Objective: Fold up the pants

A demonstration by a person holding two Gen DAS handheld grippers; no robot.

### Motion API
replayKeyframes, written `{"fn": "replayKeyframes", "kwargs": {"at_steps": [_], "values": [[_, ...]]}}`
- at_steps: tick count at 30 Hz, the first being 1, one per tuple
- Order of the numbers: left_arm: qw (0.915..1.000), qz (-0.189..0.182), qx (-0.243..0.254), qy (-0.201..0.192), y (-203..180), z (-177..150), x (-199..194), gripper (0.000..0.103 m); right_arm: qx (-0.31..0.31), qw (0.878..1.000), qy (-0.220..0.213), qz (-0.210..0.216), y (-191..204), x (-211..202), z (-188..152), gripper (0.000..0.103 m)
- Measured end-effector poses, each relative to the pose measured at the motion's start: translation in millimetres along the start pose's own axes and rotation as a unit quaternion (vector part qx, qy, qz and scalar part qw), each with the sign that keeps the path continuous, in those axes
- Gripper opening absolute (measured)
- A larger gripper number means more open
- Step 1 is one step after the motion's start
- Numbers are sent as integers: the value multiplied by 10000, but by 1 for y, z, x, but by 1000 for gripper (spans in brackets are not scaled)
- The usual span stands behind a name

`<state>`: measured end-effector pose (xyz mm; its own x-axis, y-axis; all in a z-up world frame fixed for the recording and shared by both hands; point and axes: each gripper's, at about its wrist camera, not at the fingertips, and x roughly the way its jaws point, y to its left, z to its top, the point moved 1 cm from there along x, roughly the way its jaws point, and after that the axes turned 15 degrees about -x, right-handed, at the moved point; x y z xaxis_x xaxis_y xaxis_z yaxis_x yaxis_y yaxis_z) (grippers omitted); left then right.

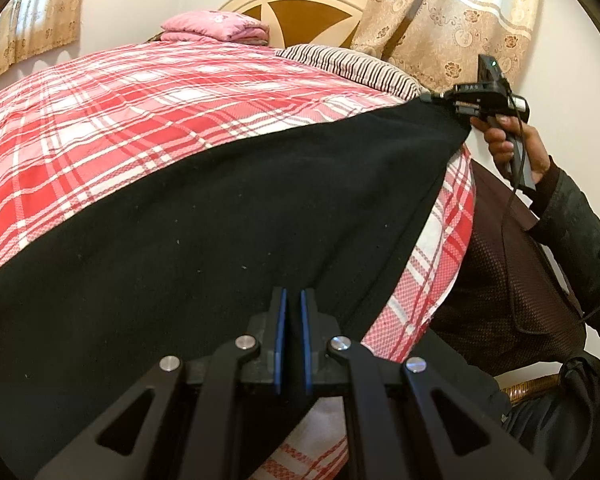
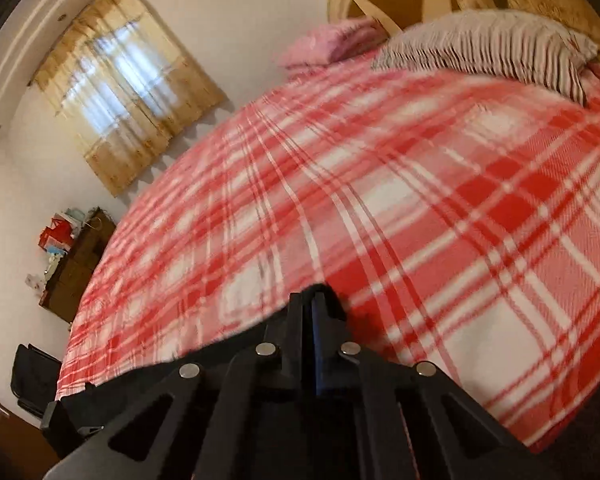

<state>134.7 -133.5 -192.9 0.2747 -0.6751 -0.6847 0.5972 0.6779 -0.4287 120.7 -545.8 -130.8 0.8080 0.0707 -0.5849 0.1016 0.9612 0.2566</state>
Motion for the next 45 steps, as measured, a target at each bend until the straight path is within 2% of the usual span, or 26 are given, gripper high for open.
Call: {"fn": "replayKeyframes", "kwargs": {"at_steps": [2,5,8,13,14,16,17,18,20,21,23,25,26,27,29,32,39,42,44,45], "values": [[10000,0,-7,4,0,0,1,8,-138,9997,-135,-125,3,-1,6,3],[10000,-1,-21,-2,0,0,1,8,-374,9971,100,-661,4,16,6,3],[10000,0,-41,-18,-1,0,-1,8,-348,9946,365,-910,-7,32,-6,4],[9995,210,46,-221,-4,-1,-17,8,-535,9868,237,-1508,4,1,-15,5],[9993,254,36,-274,-3,-2,-22,8,-716,9848,163,-1574,13,-11,-17,9],[9992,239,-5,-332,-2,-6,-29,9,-990,9850,46,-1410,31,-27,-21,34],[9991,255,-25,-347,-1,-8,-31,11,-1103,9860,1,-1247,43,-33,-24,60],[9989,306,-51,-351,0,-11,-33,13,-1268,9870,-61,-988,60,-41,-30,68],[9985,398,-62,-361,3,-15,-34,16,-1678,9836,33,-663,89,-43,-41,67],[9983,437,-85,-368,3,-17,-35,17,-2055,9773,193,-476,111,-41,-50,67],[9981,452,-157,-395,6,-20,-37,20,-2789,9594,340,-241,150,-37,-69,67],[9974,561,-102,-443,6,-21,-39,29,-3692,9278,528,27,194,-30,-94,63],[9971,597,-43,-462,5,-23,-40,36,-3908,9185,590,96,205,-27,-102,55],[9969,617,5,-478,4,-24,-41,38,-4136,9075,705,195,218,-22,-111,48],[9967,636,70,-502,3,-26,-41,40,-4470,8900,871,239,233,-11,-124,42],[9969,634,28,-456,8,-26,-37,40,-4813,8697,1096,56,238,8,-136,42],[9975,486,-301,-422,19,-25,-32,40,-5332,8380,1143,-183,241,16,-150,42],[9973,499,-337,-412,19,-25,-32,40,-5262,8428,1121,-155,245,16,-145,42],[9973,519,-320,-410,17,-26,-31,40,-5275,8422,1102,-144,249,19,-145,42],[9973,526,-314,-408,17,-26,-31,40,-5308,8405,1077,-168,250,21,-145,38]]}}
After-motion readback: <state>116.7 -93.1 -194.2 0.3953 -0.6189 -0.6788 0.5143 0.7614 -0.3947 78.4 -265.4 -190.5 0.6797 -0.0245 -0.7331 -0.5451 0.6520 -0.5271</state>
